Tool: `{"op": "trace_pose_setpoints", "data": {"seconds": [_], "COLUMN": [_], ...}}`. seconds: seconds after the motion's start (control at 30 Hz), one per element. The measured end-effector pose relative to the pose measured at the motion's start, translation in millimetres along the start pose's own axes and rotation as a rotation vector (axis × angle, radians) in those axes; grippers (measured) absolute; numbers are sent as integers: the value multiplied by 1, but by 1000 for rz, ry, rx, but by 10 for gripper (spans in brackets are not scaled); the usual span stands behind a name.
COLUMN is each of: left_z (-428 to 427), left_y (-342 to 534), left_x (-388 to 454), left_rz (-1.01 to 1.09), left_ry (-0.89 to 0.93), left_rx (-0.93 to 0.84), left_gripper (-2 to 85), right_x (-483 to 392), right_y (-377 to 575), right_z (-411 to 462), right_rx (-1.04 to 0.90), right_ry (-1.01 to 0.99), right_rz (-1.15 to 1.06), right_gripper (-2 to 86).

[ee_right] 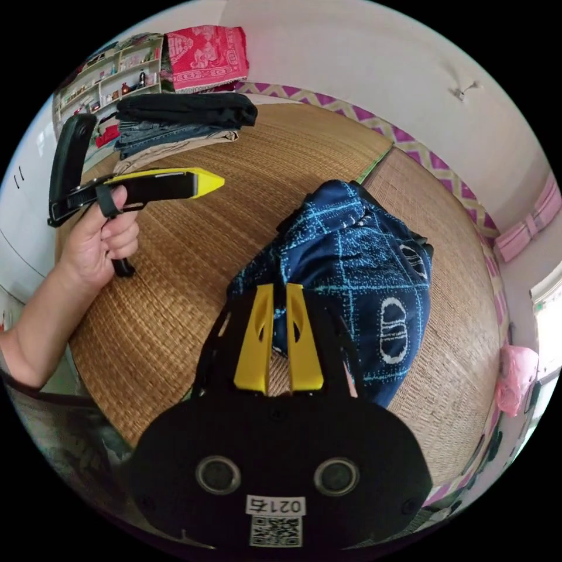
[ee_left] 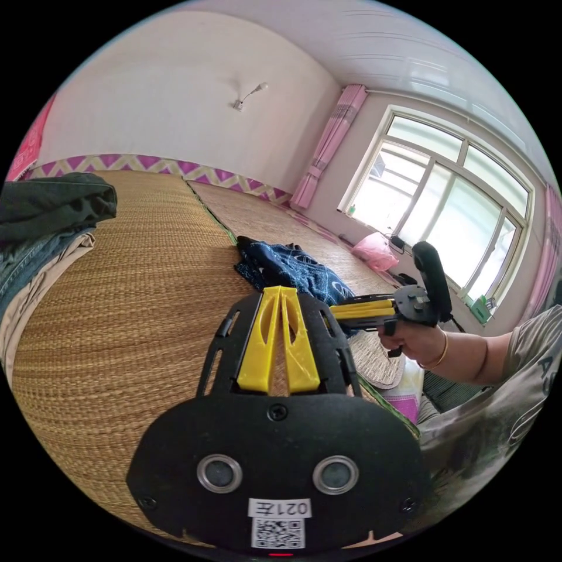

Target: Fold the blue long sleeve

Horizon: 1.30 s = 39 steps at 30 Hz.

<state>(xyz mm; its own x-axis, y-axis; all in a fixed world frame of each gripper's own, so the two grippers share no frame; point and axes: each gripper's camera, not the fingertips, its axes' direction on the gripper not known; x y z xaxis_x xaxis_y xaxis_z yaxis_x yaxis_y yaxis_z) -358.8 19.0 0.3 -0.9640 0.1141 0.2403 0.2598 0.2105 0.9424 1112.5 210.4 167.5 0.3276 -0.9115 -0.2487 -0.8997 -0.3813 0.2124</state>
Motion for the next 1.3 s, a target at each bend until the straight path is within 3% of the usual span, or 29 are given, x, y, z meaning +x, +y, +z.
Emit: {"op": "trace_pose_setpoints", "data": {"seconds": [0.2,0.37,0.57,0.67,0.77,0.9,0.97,1.13,1.3], "left_z": [-4,10,32,38,48,80,103,180,273], "left_y": [22,34,48,55,61,54,37,-28,-80], "left_x": [-21,-9,-3,-11,-18,-36,-51,-85,-162], "left_rz": [-35,41,105,99,96,76,58,66,-46], "left_ry": [25,-22,-74,-85,-104,-79,3,-59,3], "left_rx": [23,-23,-77,-82,-97,-210,-231,-309,-419], "left_gripper": [-10,-10,-9,-9,-9,-7,-1,51,94], "right_x": [96,249,377,390,377,348,326,287,310], "right_y": [71,200,422,523,582,579,525,387,303], "right_z": [-4,-22,37,104,111,95,97,145,233], "right_rx": [219,441,474,401,479,515,442,275,144], "right_ry": [-510,-923,-751,-742,-674,-527,-438,-275,-323], "right_rz": [326,626,994,1132,1138,1005,823,467,479], "right_gripper": [-7,-7,-2,0,3,4,10,41,54]}}
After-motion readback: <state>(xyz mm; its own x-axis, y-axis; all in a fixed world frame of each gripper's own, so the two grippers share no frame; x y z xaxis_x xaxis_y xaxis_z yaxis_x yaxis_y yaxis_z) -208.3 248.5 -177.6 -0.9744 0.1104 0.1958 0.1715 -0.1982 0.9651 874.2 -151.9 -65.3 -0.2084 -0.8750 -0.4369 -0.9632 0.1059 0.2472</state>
